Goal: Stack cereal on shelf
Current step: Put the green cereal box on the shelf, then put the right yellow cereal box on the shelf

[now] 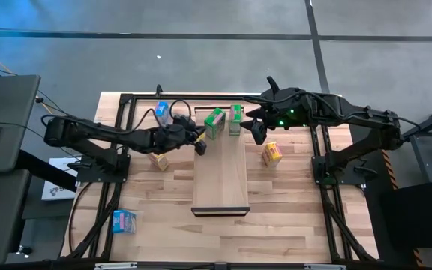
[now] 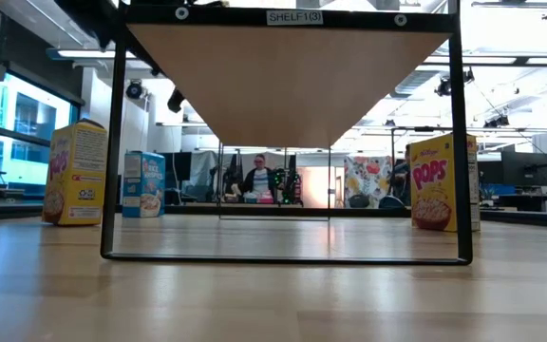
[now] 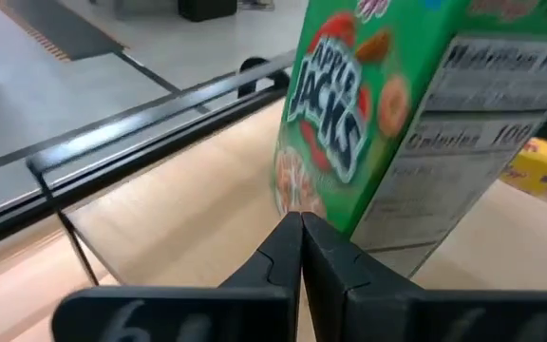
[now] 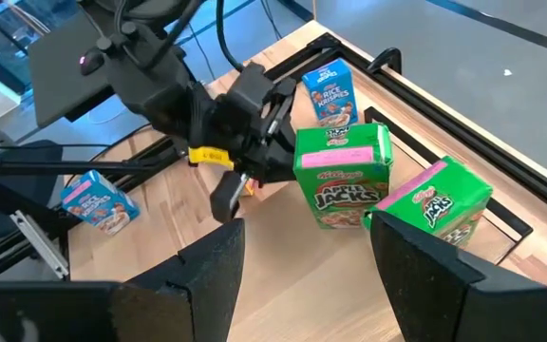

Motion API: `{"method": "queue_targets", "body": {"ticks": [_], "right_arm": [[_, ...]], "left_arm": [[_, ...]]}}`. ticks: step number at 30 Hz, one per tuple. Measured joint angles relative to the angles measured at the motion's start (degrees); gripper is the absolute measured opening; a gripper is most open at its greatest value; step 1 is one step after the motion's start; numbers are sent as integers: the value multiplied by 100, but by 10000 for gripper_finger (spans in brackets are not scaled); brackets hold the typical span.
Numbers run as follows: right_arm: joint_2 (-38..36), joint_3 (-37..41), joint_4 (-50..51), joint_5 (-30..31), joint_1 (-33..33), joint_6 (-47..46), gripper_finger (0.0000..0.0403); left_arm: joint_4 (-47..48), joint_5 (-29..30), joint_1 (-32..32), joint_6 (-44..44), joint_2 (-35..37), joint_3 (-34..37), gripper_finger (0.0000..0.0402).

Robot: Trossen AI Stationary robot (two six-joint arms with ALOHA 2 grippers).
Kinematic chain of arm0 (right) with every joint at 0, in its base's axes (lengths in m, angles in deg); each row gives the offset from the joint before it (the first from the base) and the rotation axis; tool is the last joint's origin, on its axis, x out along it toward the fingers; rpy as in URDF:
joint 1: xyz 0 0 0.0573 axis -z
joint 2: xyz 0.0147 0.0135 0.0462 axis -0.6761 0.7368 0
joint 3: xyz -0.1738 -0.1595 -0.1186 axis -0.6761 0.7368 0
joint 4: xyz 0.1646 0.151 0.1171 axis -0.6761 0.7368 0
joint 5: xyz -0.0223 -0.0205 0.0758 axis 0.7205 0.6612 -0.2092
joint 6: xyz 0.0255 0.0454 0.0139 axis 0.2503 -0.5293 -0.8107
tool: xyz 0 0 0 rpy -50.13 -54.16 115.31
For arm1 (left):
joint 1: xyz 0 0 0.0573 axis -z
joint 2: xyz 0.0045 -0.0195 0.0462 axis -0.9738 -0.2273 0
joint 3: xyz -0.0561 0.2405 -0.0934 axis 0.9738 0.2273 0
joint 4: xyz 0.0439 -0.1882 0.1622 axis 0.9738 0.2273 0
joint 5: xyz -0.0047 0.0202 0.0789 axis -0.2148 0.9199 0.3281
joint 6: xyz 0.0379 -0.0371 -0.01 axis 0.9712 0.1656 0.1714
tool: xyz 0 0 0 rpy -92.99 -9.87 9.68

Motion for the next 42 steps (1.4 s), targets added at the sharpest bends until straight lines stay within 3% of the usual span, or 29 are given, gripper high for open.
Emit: {"method": "queue_targets", "body": {"ticks": [18,23,27,34,37,42], "right_arm": [[0,0,2,35,0,96,220],[-1,0,5,35,0,107,220],[0,0,58,37,0,107,220],[0,0,440,79,2,109,220],[-11,0,775,79,-13,102,220],[-20,1,1645,159,-323,-185,220]], "left_arm": [[-453,75,528,-454,-154,3,0],[-506,-251,524,-186,-39,3,0],[167,-607,523,196,671,3,0],[1533,-1290,508,1063,2816,-1,1],[1899,-1683,511,911,3579,1,1],[2818,-1788,562,591,4457,0,1]]}}
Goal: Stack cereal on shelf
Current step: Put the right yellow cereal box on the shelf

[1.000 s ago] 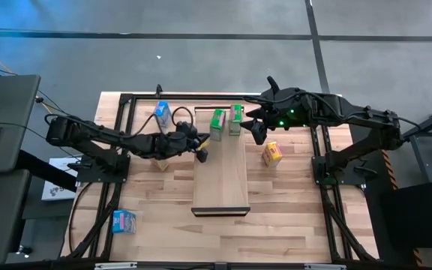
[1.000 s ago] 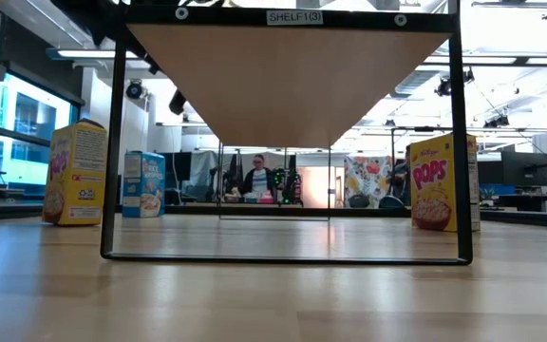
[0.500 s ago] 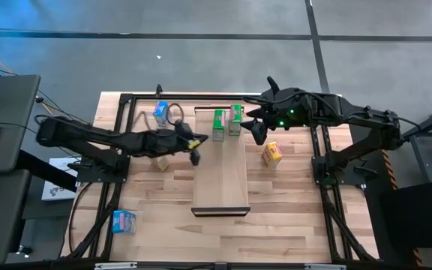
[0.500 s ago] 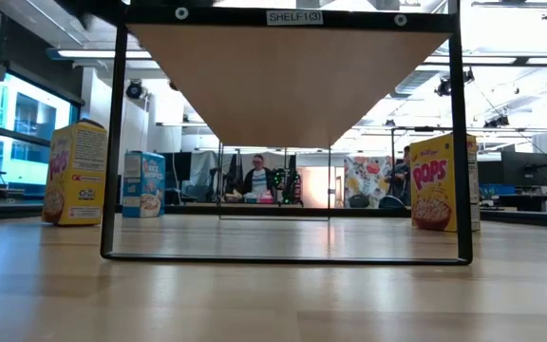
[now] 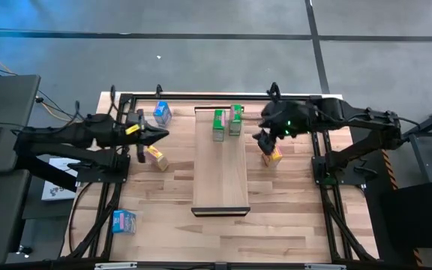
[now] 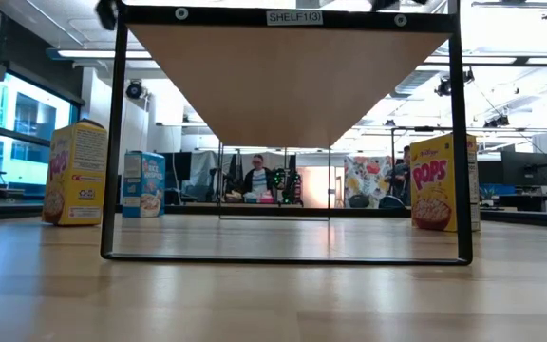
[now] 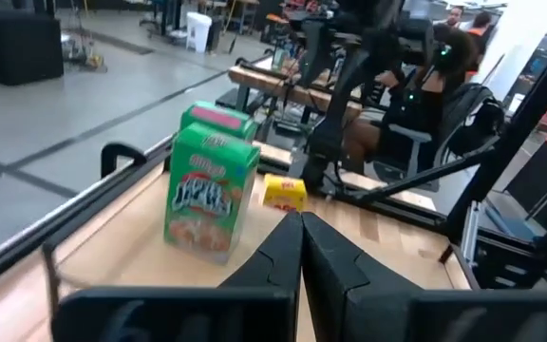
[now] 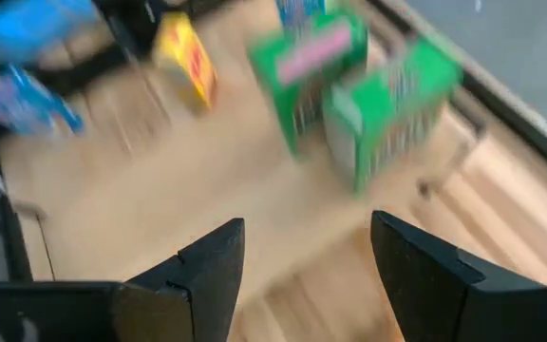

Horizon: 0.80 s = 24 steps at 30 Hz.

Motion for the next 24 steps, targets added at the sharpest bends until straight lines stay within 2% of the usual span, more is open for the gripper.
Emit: {"method": "queue_targets", "body": {"ticks": [4,8,11,15,20,24], "right_arm": [[-99,385,963,290,-358,-801,220],[-575,1291,1581,197,-614,-2092,220],[-1187,2173,1211,-25,-738,-3002,221],[-2030,3325,76,-114,-738,-3947,236],[-2560,4374,-1043,-348,-607,-4049,275],[-2506,4591,-1116,-340,-370,-3749,296]], "left_arm": [[487,124,-2,-138,300,0,1],[586,279,-4,-94,342,0,1],[582,432,-4,131,340,0,1],[540,658,-4,201,302,0,1],[527,1007,-4,140,303,0,1],[532,1360,-4,-114,299,0,1]]}}
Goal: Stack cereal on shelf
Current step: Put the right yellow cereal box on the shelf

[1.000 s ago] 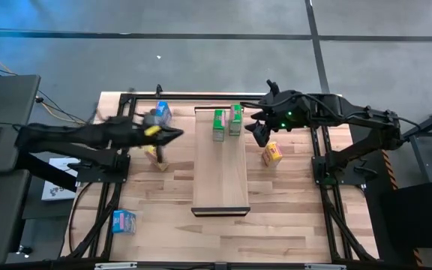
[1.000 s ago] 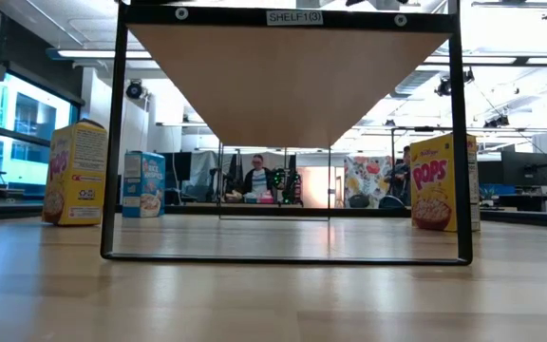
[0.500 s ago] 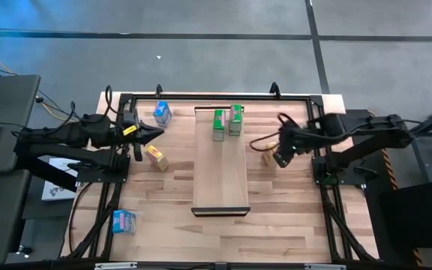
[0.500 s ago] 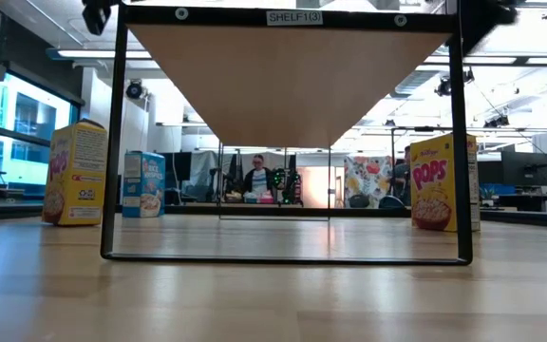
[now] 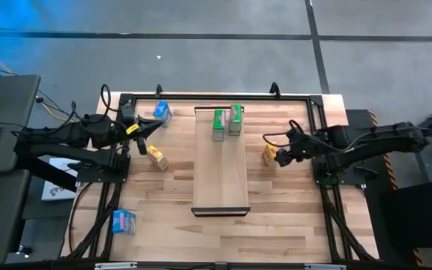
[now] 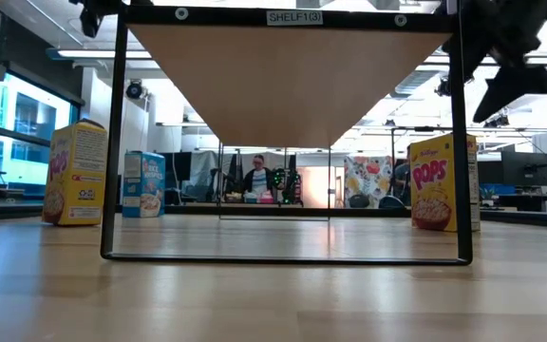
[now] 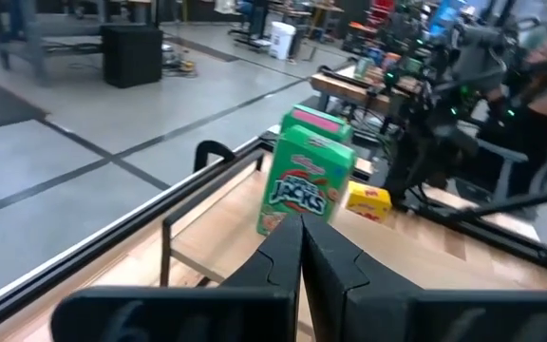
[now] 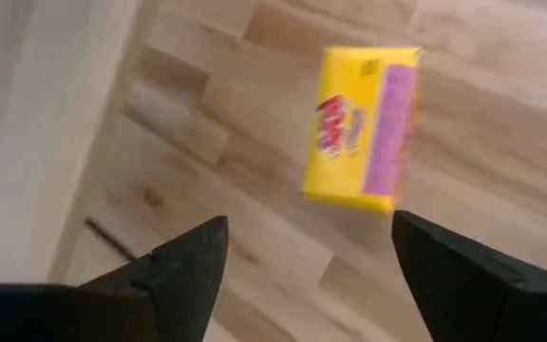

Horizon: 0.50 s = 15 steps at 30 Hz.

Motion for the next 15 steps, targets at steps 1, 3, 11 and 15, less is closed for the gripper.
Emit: {"method": "queue_targets", "body": {"ticks": [1,3,11,15], "right_arm": [[69,-12,-14,25,57,60,297],[255,-96,-18,93,145,165,298],[1490,-525,463,843,185,60,299],[1995,-703,485,1203,186,-3,299]], "left_arm": [[-1,31,-1,-42,2,0,1],[-1,85,0,-78,0,0,1],[0,280,-2,-75,-72,0,1],[-1,282,-7,-75,-72,0,1]]}}
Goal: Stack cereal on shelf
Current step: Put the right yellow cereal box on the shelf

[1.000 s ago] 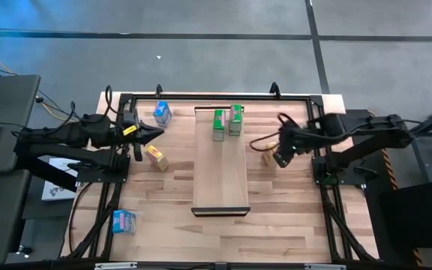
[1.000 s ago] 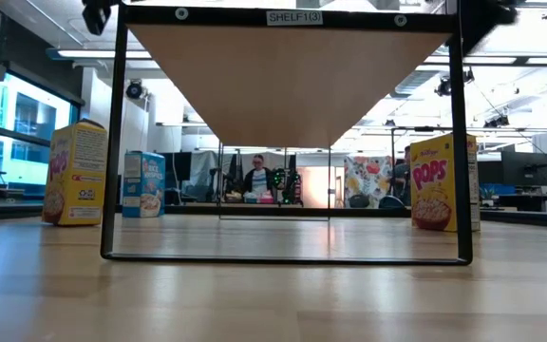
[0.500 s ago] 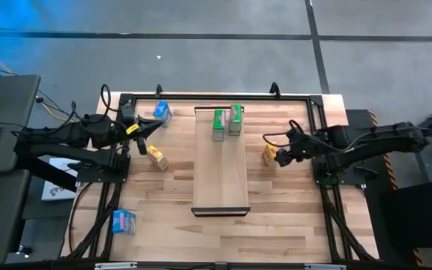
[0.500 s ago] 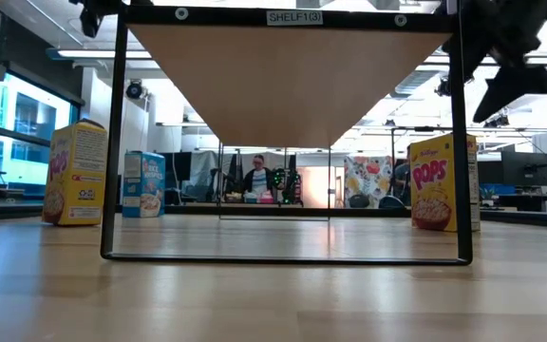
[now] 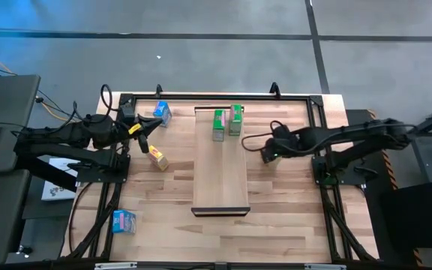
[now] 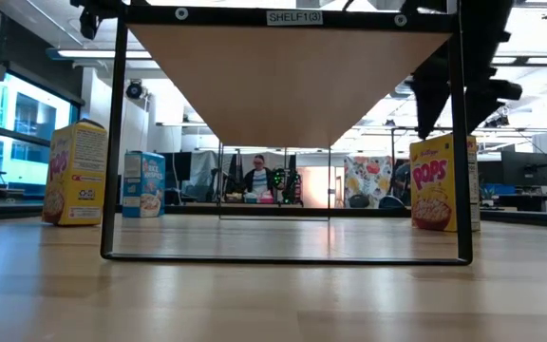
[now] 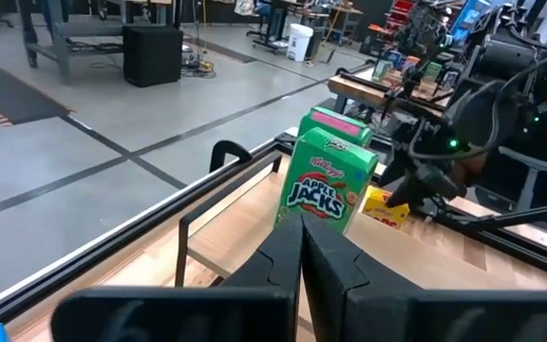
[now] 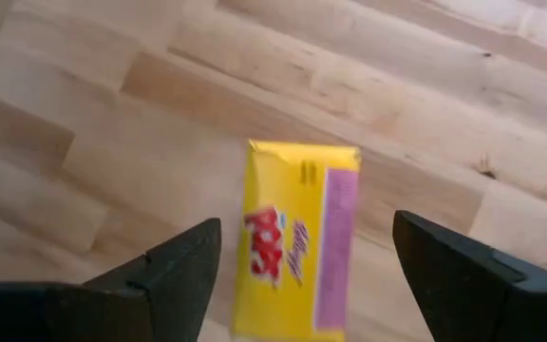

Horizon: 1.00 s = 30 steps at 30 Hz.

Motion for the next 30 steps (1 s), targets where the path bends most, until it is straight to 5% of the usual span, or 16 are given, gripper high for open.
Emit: {"method": "queue_targets", "body": {"ticks": [16,30], "right_arm": [[1065,-100,42,-140,-2,-779,288],[930,-253,235,-349,-7,-578,100]], "left_arm": [[1,-1,2,242,0,0,1],[-1,-1,4,455,0,0,1]]}}
